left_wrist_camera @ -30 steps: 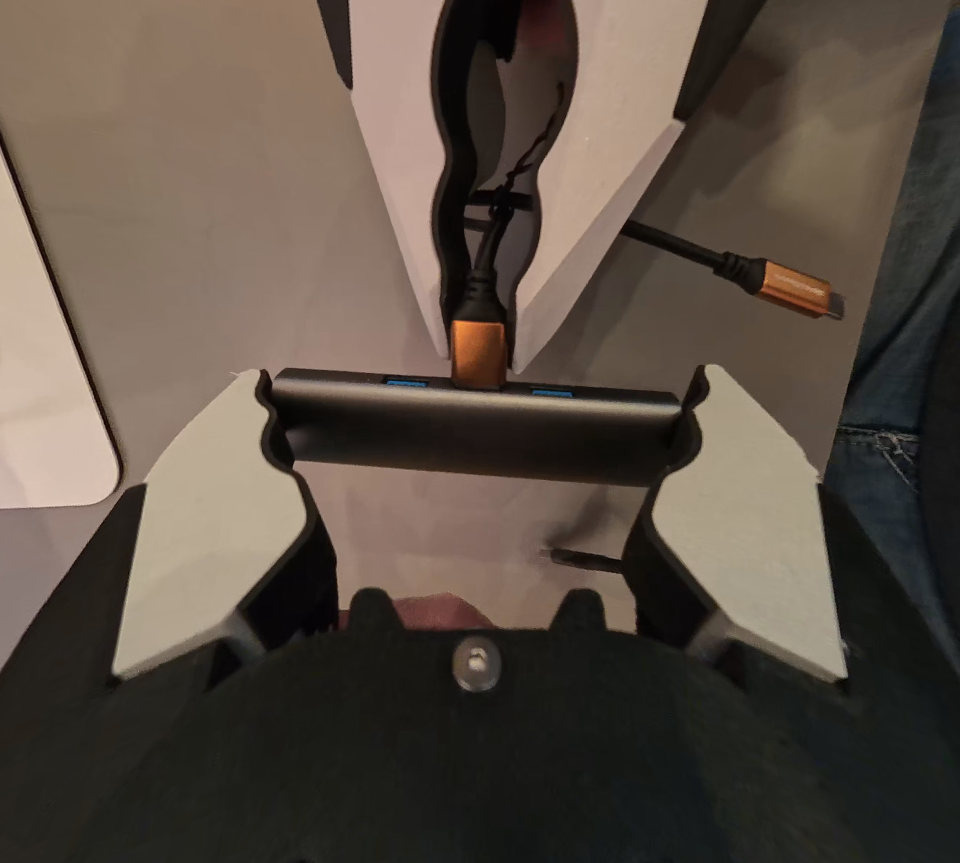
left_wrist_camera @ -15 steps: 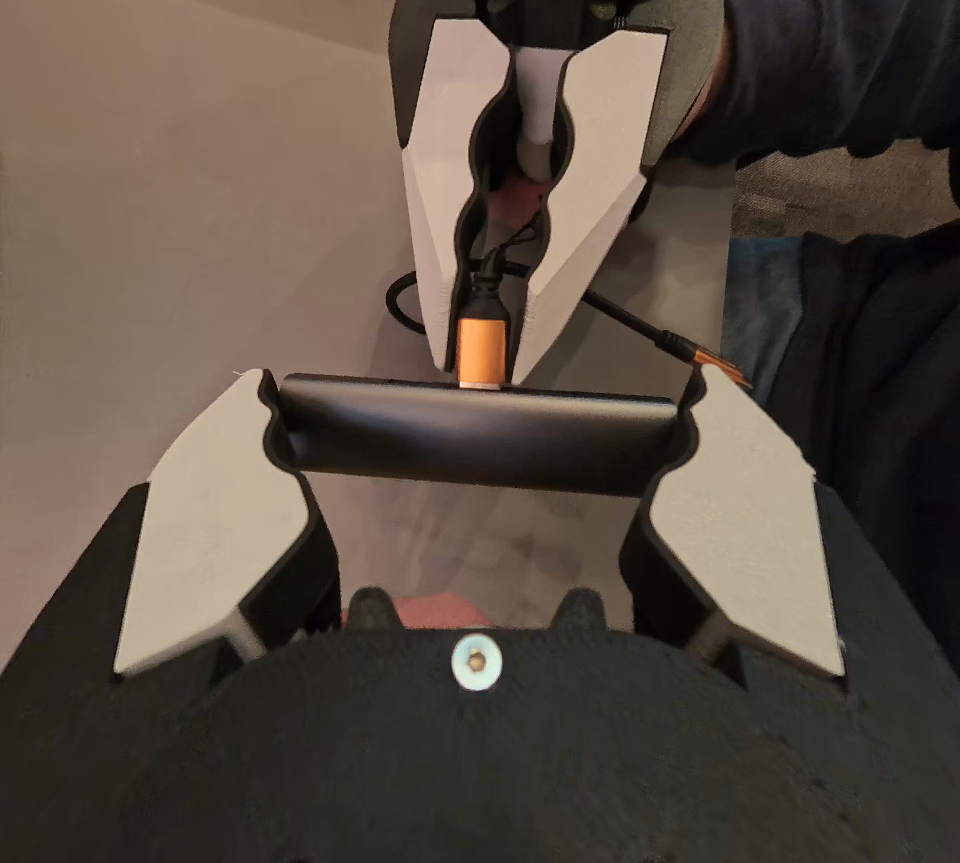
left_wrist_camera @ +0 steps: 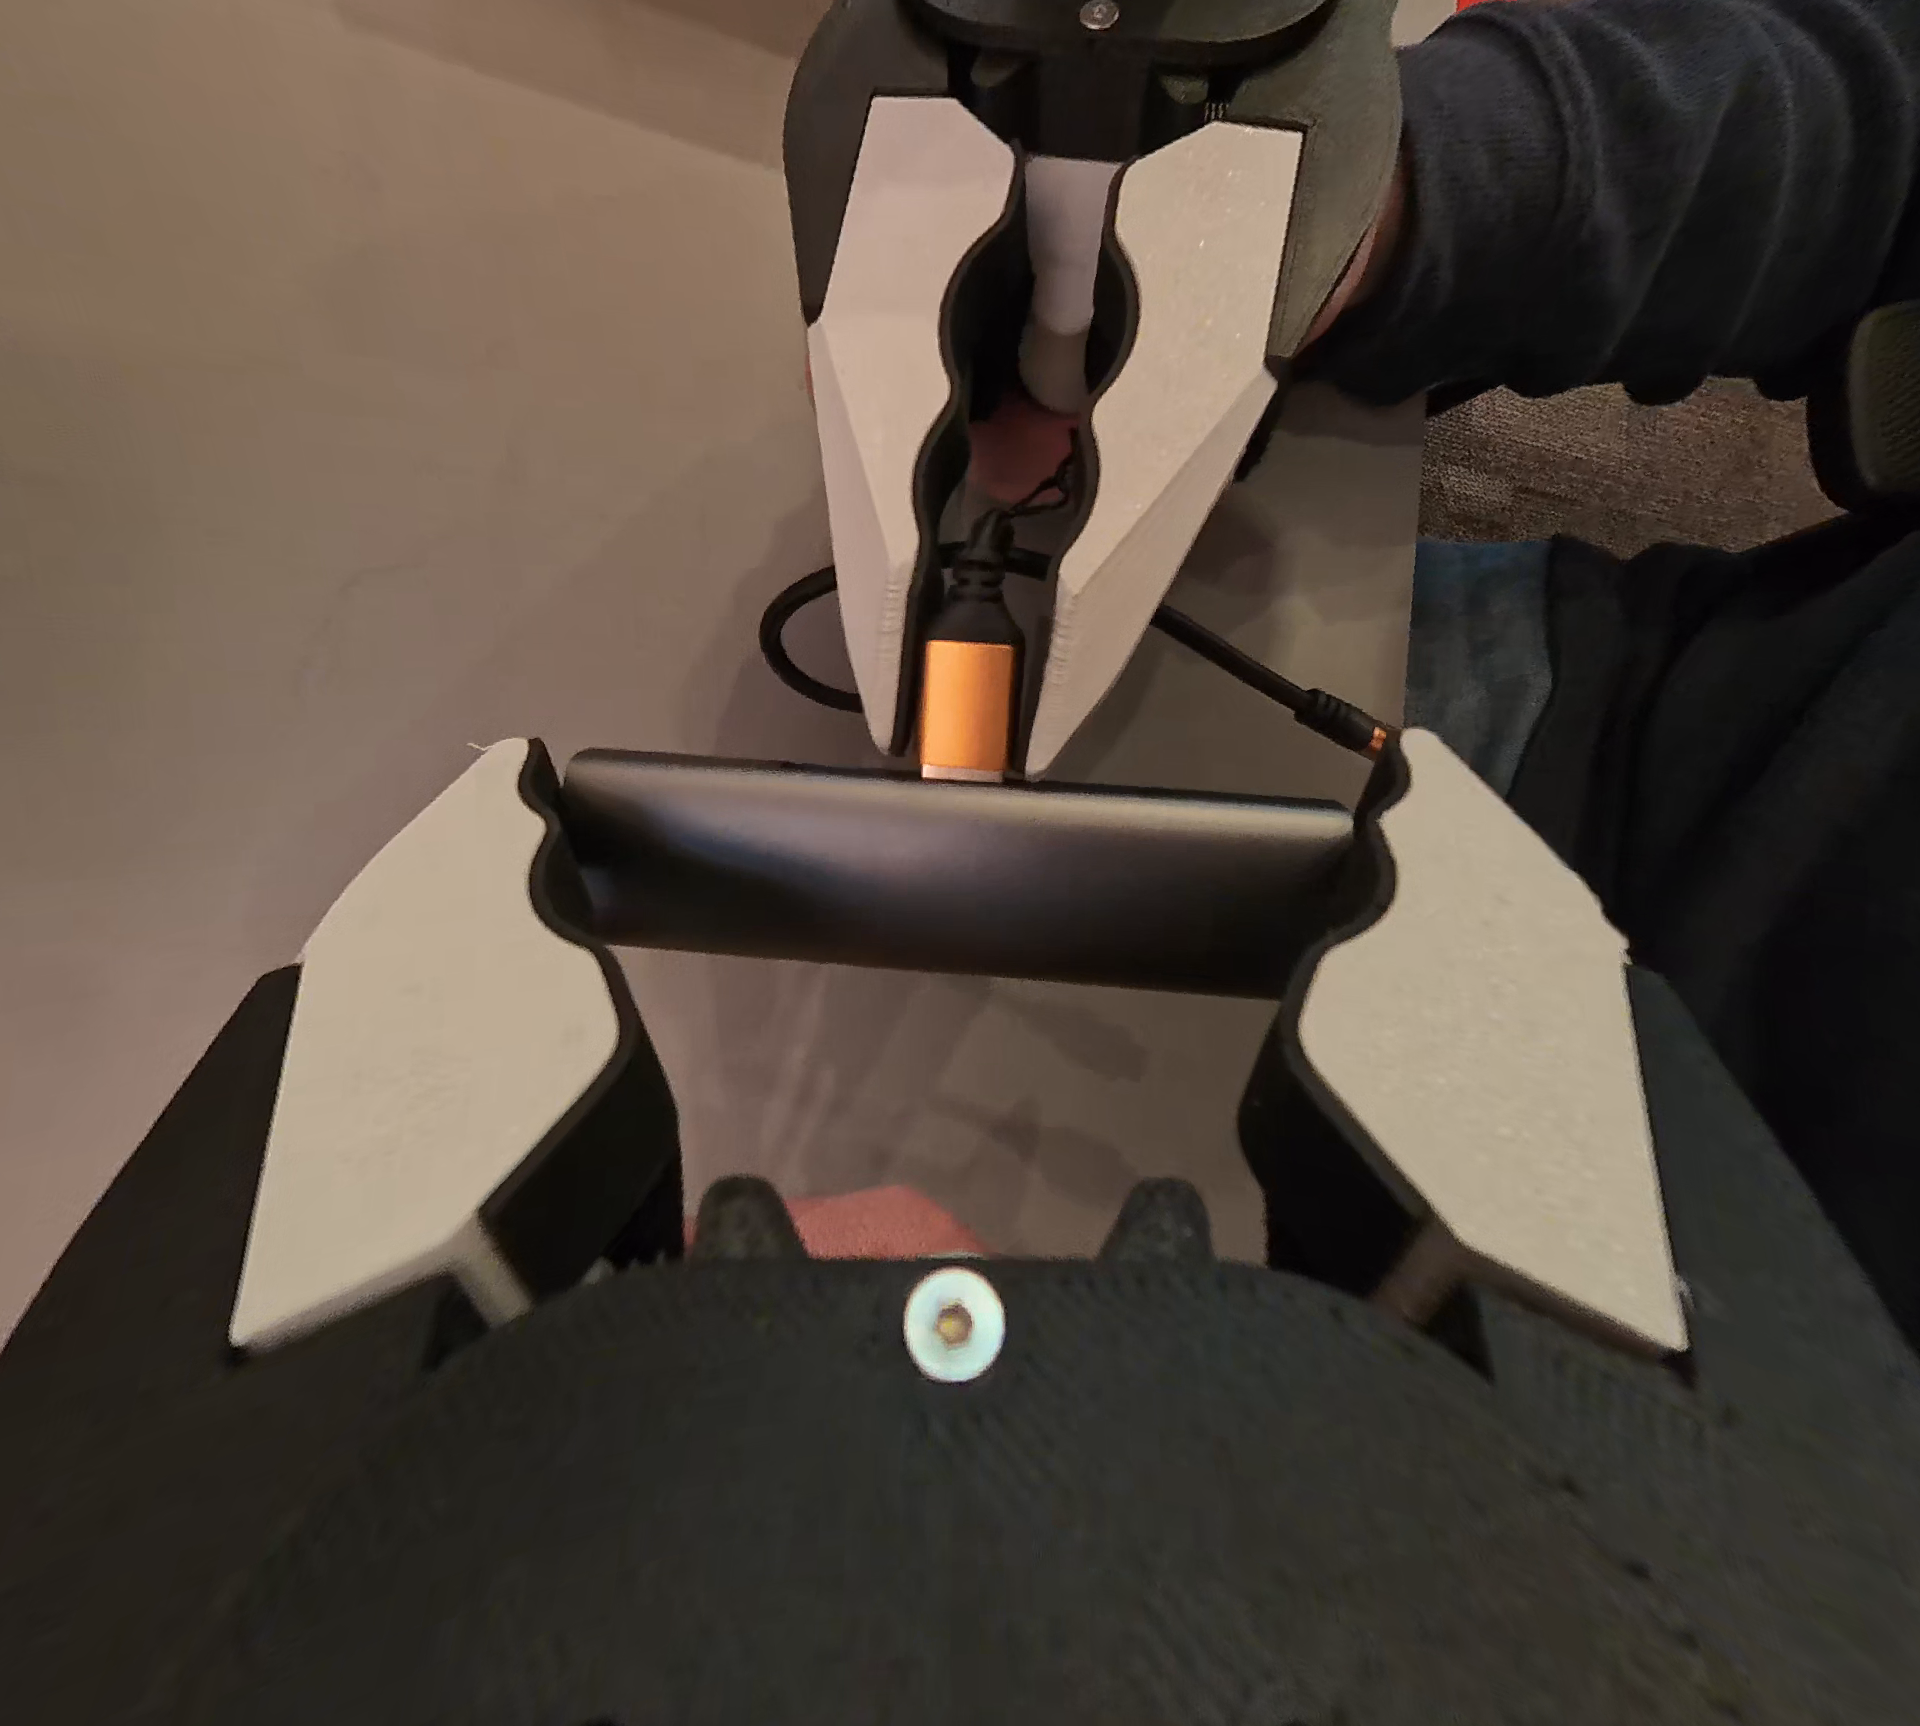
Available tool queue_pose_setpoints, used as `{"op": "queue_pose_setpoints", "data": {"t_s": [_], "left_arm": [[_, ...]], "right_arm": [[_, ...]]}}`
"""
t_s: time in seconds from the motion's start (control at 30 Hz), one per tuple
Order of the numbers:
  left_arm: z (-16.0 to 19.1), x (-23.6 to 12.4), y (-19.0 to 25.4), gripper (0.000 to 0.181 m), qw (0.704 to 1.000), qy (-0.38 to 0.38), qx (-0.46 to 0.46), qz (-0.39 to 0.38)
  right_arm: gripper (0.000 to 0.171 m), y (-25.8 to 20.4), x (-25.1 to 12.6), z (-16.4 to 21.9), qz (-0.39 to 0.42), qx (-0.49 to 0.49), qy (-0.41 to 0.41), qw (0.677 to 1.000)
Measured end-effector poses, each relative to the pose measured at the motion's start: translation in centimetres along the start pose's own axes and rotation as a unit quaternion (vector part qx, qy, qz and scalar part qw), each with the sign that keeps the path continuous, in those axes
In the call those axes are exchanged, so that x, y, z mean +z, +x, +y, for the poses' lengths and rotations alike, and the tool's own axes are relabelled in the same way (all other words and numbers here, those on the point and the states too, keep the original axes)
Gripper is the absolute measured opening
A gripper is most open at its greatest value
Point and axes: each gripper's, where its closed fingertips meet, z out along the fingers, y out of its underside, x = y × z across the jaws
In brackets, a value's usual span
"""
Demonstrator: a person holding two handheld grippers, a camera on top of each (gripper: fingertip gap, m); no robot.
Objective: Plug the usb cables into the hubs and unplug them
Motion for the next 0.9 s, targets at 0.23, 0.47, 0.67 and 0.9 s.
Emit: {"op": "queue_pose_setpoints", "data": {"t_s": [0.23, 0.47, 0.67, 0.9], "left_arm": [[-1.5, -0.6, 0.4, 0.138, 0.999, 0.051, -0.006, 0.002], [-2.1, -0.9, 0.5, 0.138, 0.997, 0.073, 0.012, -0.009], [-2.2, -1.0, 0.6, 0.137, 0.997, 0.076, 0.01, -0.004], [-3.1, -1.2, 0.7, 0.137, 0.995, 0.101, 0.006, -0.001]], "right_arm": [[0.012, -0.4, -0.3, -1.3, -0.012, 0.009, 0.044, 0.999], [0.012, -0.6, -0.5, -1.9, -0.011, -0.008, 0.05, 0.999], [0.012, -0.7, -0.6, -1.9, -0.013, -0.023, 0.036, 0.999], [0.012, -0.7, -0.9, -2.5, -0.018, -0.019, 0.052, 0.998]]}}
